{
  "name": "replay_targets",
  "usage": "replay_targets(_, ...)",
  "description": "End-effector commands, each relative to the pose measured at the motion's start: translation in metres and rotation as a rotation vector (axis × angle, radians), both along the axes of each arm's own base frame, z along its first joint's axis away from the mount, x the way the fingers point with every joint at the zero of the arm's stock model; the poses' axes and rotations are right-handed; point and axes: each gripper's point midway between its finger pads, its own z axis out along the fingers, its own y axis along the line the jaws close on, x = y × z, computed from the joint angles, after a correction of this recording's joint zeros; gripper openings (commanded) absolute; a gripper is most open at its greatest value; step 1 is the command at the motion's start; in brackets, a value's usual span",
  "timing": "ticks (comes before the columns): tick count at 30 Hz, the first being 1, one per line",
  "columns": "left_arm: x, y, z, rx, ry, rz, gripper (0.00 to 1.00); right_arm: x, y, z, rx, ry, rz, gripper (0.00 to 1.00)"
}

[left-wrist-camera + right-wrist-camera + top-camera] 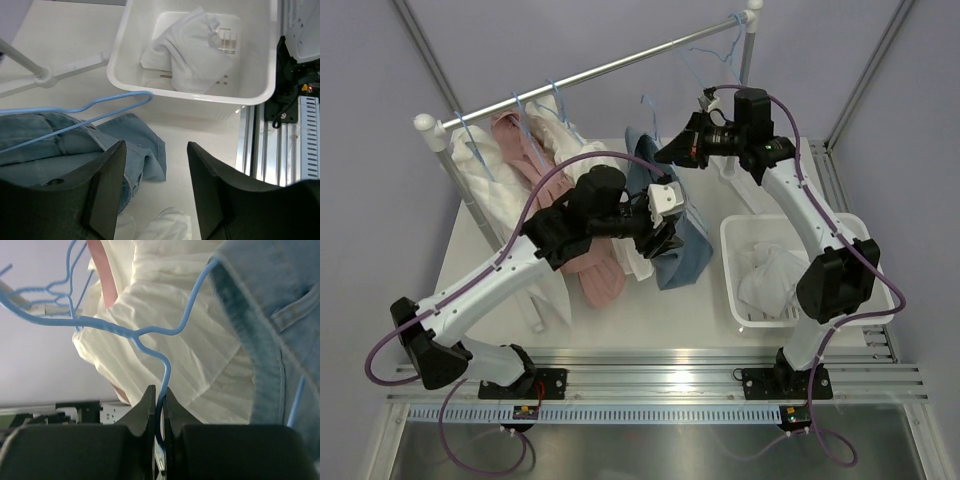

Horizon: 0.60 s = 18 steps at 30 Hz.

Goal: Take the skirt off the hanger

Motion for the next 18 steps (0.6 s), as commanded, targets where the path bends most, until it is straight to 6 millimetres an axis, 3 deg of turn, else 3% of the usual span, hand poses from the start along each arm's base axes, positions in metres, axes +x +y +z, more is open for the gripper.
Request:
replay_targets(1,0.017,0.014,0.028,-0.072,-0.1,0.117,0.58,-0.041,-0.016,0.047,0.037,-0.248,0.149,0.0)
replay_targets(6,0.042,0.034,0.041,-0.091,-0.186,0.28,0.63,-0.063,-0.027,0.048,0.016,-0.315,0.223,0.0)
replay_targets(9,0.047,0.042,0.05,-0.093,-0.215,0.321,0.63,-0.076,-0.036,0.039,-0.041,-0.367,0.276,0.0)
replay_targets(13,0.046,0.05,0.061,-0.115,-0.235,0.35,0.64,-0.093,-0.062,0.013,-0.179,-0.457,0.328,0.0)
replay_targets(18,0.04,0.063,0.079,-0.161,-0.239,0.393,0.65,-0.117,-0.092,-0.002,-0.223,-0.527,0.391,0.0)
